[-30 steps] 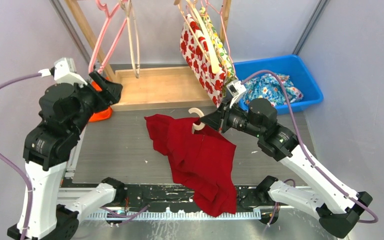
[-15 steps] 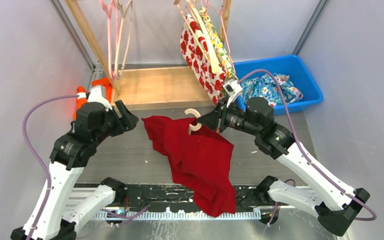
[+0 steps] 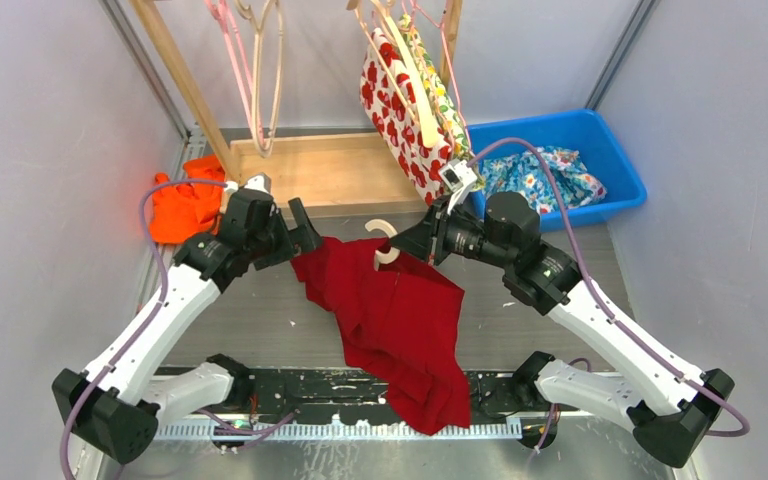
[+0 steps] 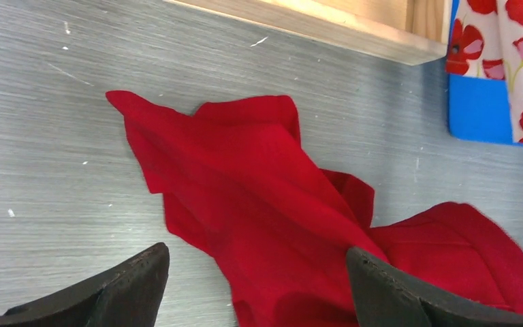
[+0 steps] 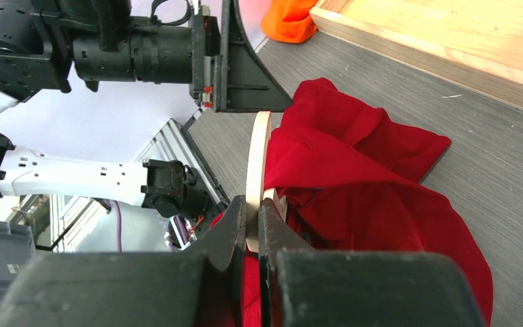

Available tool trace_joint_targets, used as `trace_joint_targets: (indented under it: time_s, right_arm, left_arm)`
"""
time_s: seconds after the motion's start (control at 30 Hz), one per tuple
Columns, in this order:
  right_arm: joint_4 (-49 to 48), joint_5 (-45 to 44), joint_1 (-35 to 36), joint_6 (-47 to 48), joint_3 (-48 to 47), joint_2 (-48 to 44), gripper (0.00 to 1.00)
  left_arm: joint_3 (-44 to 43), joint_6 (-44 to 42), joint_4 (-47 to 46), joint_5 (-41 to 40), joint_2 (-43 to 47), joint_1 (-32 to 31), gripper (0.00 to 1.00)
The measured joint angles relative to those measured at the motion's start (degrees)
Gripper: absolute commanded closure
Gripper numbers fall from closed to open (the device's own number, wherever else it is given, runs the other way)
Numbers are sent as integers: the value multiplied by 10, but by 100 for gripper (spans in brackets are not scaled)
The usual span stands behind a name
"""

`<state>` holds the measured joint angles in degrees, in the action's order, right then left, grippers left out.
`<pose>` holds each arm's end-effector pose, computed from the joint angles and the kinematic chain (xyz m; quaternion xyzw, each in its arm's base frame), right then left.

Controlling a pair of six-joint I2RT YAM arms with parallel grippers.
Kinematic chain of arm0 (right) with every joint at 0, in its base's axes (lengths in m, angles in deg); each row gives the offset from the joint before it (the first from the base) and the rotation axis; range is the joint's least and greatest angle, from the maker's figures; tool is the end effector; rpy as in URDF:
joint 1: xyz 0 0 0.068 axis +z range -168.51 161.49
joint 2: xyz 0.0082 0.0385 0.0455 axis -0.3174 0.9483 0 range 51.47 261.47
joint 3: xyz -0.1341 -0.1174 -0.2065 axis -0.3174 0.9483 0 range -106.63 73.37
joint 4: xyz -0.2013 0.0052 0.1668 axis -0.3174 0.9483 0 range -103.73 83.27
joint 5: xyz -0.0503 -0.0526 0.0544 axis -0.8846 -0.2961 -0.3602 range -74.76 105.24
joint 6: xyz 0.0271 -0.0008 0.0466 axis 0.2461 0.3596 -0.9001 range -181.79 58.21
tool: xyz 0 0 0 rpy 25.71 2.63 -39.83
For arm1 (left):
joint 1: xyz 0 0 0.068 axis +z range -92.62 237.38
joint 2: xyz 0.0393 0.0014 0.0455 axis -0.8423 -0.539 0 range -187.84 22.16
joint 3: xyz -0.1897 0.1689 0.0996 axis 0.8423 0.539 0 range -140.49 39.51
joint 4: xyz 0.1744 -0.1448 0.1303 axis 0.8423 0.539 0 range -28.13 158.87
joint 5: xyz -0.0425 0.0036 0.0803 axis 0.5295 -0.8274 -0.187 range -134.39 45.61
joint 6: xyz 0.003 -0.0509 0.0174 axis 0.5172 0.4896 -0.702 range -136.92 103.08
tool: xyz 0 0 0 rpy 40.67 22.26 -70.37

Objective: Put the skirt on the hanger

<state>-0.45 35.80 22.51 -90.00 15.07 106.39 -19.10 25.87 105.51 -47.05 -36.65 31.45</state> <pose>0.1540 0.1505 0.3854 -0.1981 0.7357 0.4720 0.4435 0.1874 -0.0892 0.3226 -0.1437 0.9084 -0.2036 0.3356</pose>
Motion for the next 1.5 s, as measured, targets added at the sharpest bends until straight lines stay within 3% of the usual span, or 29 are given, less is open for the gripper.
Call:
trace_joint_targets:
  time_s: [0.33,0.57,1.13,1.2,1.33,1.5]
  right_arm:
    - [0,1,0,0,2,-2,99]
    - [0,4,0,1,2,-4,99]
    - [-1,6,0,4,6,-3,99]
    - [-2,6,0,4,8,-3,99]
    - [-3,6,0,4,8,-3,99]
    - [-3,8,0,3,10,-3,99]
  left_arm:
    - [0,21,-81,24,-37,0,1]
    - [0,24,-92,35,-36,0,5]
    - [13,70,-82,46,-33,0,0]
    - [13,79,-83,53,-48,0,7]
    - [22,89,-93,57,-78,0,34]
    - [28,95,-106,57,-82,0,59]
